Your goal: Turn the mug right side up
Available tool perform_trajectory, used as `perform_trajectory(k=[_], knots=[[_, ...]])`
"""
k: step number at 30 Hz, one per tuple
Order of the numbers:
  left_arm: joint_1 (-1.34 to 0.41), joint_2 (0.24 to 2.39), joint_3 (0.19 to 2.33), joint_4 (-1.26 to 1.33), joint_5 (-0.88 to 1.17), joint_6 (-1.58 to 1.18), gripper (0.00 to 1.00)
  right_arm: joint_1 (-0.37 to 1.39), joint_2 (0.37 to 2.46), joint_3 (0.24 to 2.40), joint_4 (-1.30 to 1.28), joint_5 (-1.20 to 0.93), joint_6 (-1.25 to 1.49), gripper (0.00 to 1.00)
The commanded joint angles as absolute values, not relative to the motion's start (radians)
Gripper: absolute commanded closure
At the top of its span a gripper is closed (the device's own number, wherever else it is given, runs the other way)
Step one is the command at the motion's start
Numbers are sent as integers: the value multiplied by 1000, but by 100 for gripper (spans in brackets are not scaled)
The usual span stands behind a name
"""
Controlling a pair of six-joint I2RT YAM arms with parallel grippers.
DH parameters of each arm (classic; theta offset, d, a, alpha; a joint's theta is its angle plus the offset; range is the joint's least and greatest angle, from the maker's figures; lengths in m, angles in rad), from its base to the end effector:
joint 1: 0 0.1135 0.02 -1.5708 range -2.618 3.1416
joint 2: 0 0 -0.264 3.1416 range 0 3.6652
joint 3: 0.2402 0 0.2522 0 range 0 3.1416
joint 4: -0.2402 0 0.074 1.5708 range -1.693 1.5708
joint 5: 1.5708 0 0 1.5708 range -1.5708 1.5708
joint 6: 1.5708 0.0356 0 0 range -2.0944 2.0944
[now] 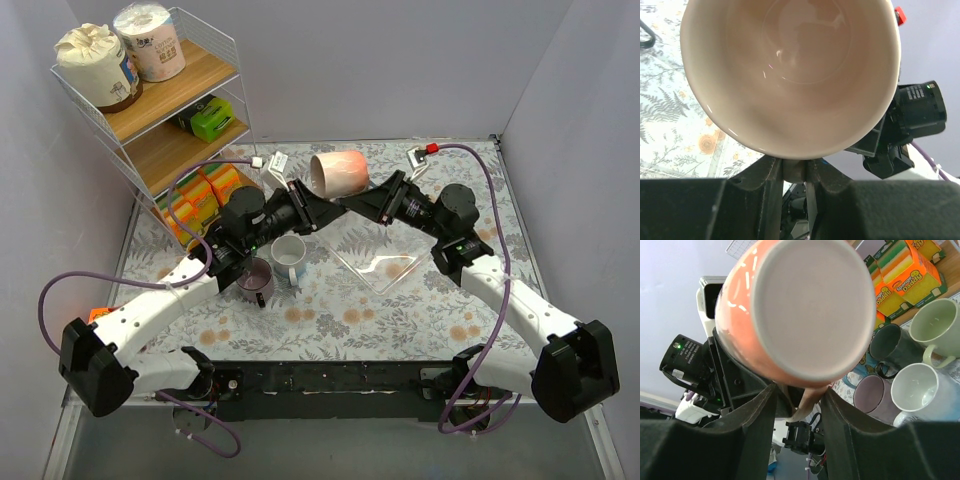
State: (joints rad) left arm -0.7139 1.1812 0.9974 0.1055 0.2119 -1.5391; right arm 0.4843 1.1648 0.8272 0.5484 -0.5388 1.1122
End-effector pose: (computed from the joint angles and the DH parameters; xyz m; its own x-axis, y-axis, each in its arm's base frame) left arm 0.2067 -0.1890 0.3634 -0.8001 -0.5997 -0.0152 -0.0338 0.0703 -0.9970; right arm 0.2295 0.1414 0.3534 -0.6745 0.5148 -0.5292 -0.5395 0.1455 0.8293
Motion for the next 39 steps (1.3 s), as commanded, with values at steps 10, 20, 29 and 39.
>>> perform_trajectory(k=[10,20,29,39], knots=[[-686,1115,1221,-338,-172,-1437,100,446,1097,949,156,-546,836,48],[-686,940,1203,-667,-345,-1496,100,434,1143,965,77,-544,830,50],[-686,884,1267,-908,-482,-1520,100,434,1167,962,78,-566,844,51],[-686,819,1168,-1095,-535,-1721,100,433,1172,953,74,-568,865,51]])
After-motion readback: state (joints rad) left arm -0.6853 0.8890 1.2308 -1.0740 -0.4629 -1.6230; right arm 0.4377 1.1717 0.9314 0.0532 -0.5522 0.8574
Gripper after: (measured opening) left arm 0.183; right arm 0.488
